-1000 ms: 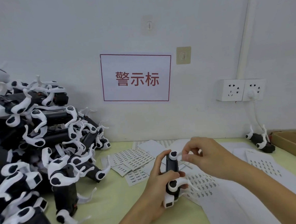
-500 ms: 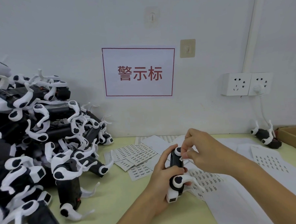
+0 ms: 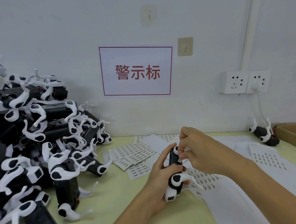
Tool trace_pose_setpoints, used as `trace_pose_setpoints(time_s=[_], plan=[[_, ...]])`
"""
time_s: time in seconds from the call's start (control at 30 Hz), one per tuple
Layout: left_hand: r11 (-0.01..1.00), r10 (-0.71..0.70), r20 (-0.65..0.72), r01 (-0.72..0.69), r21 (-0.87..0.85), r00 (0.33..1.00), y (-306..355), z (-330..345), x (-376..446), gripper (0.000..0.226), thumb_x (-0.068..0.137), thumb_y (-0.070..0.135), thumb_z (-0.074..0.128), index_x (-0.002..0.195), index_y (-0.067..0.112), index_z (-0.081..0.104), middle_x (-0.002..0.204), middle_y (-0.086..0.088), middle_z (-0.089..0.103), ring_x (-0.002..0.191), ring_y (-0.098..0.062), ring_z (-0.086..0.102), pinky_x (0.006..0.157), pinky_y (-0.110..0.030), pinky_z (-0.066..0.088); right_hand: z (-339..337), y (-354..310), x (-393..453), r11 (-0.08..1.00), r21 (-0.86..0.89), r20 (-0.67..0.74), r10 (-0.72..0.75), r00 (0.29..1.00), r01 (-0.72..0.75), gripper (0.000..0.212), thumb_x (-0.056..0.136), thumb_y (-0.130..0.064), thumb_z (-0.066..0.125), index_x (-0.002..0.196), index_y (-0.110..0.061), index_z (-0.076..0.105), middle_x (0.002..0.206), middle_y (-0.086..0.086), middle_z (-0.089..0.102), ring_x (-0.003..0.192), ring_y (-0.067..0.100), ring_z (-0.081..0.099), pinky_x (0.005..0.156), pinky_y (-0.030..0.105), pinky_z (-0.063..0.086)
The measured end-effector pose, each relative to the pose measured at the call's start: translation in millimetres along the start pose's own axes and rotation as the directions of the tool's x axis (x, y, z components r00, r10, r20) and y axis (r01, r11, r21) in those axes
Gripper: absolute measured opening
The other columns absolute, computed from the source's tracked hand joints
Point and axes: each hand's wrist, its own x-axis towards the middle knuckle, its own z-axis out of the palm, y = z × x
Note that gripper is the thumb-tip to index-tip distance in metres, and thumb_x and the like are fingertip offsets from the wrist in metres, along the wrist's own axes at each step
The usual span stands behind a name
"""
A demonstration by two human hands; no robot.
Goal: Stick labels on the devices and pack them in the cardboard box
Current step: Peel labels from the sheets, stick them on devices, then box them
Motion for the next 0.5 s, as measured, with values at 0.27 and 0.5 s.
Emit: trace_pose_setpoints(time_s=[0.27,0.5], plan=[[1.000,0.013,-0.004,-0.013,0.024,1.000,2.3,3.7,-4.8,0.058,0.089,-0.005,0.064,0.123,0.041,0.066,0.095,-0.023,0.065,0.069,-0.030,0.063,0.063,-0.035,0.058,1.9,-0.1,0.1,0.998,-0.059,-0.026,-0.023,0.999,0.022,0.015,0.096,-0.019,0.059,0.086,-0.025,0.068,0.095,-0.016,0.037,0.091,0.014,0.053,0.081,0.034,0.049],[1.000,0.010,-0.001,-0.010,0.011,1.000,3.6,5.5,-5.7,0.056,0.089,-0.004,0.064,0.119,0.043,0.068,0.093,-0.022,0.064,0.067,-0.032,0.060,0.062,-0.037,0.058,1.7,-3.5,-0.6,0.985,-0.153,-0.060,-0.085,0.995,0.075,0.013,0.094,-0.019,0.060,0.092,-0.022,0.073,0.095,-0.011,0.038,0.090,0.009,0.044,0.080,0.031,0.046]])
